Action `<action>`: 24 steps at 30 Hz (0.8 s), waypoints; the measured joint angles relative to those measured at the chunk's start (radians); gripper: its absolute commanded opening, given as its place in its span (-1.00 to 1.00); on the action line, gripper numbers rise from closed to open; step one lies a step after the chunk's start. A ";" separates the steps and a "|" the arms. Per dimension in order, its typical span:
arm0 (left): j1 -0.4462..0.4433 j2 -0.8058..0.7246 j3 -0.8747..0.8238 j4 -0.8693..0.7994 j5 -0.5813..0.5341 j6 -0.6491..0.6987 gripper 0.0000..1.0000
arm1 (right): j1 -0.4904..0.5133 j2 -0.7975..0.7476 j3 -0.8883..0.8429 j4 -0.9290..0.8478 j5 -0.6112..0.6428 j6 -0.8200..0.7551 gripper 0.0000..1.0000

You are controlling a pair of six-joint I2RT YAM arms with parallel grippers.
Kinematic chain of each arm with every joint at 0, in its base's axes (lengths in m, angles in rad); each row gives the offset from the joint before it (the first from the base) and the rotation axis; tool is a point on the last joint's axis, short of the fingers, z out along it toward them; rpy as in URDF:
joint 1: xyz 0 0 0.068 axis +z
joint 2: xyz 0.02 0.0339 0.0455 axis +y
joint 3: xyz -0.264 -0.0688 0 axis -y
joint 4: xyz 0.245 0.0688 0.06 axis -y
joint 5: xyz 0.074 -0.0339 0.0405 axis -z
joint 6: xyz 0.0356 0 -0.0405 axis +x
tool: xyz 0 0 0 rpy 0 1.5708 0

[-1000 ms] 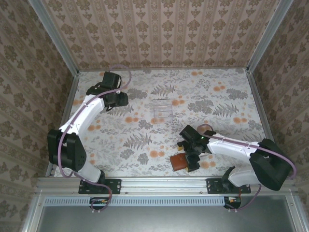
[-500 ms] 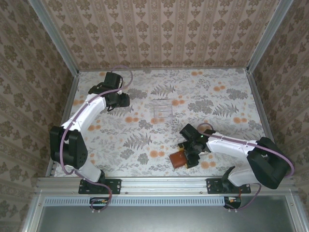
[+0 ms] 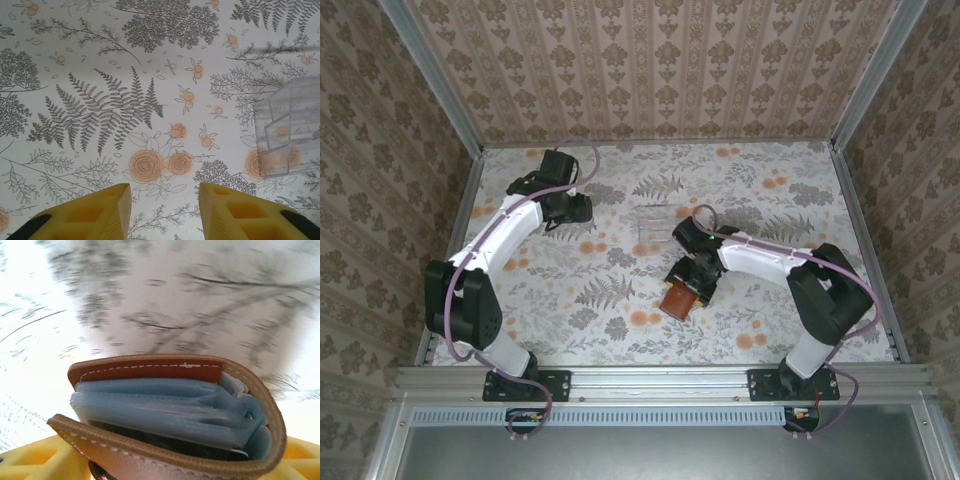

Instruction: Take the credit cards out of the card holder

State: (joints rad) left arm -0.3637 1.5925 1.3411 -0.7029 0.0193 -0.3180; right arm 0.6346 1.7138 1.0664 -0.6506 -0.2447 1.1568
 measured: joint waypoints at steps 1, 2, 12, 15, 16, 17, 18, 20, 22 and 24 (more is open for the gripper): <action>-0.004 0.000 -0.001 0.000 -0.001 -0.001 -0.17 | 0.000 0.025 0.031 -0.018 -0.005 -0.050 0.39; -0.011 0.000 -0.004 0.000 -0.002 -0.002 -0.17 | 0.002 0.054 0.068 -0.040 -0.010 -0.107 0.41; -0.054 0.000 -0.086 0.000 -0.019 -0.036 -0.16 | 0.024 0.314 0.395 -0.277 0.014 -0.514 0.43; -0.062 -0.003 -0.110 0.000 -0.019 -0.055 -0.17 | 0.027 0.321 0.407 -0.290 0.023 -0.552 0.47; -0.064 -0.008 -0.120 0.000 -0.019 -0.061 -0.17 | 0.026 0.321 0.409 -0.292 0.027 -0.559 0.50; -0.068 -0.014 -0.128 0.000 -0.019 -0.068 -0.16 | 0.026 0.322 0.409 -0.292 0.028 -0.563 0.52; -0.070 -0.023 -0.136 0.000 -0.019 -0.075 -0.16 | 0.026 0.322 0.409 -0.292 0.028 -0.570 0.55; -0.076 -0.038 -0.145 -0.001 -0.019 -0.088 -0.16 | 0.026 0.322 0.409 -0.292 0.031 -0.577 0.63; -0.091 -0.049 -0.145 0.002 -0.019 -0.104 -0.16 | 0.026 0.322 0.409 -0.290 0.031 -0.578 0.70; -0.114 -0.055 -0.145 0.004 -0.019 -0.117 -0.15 | 0.024 0.322 0.409 -0.283 0.031 -0.579 0.74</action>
State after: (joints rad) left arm -0.4782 1.5379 1.1957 -0.6991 0.0002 -0.4351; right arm 0.6582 2.0354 1.4757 -0.9333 -0.2138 0.5774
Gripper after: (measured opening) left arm 0.422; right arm 0.856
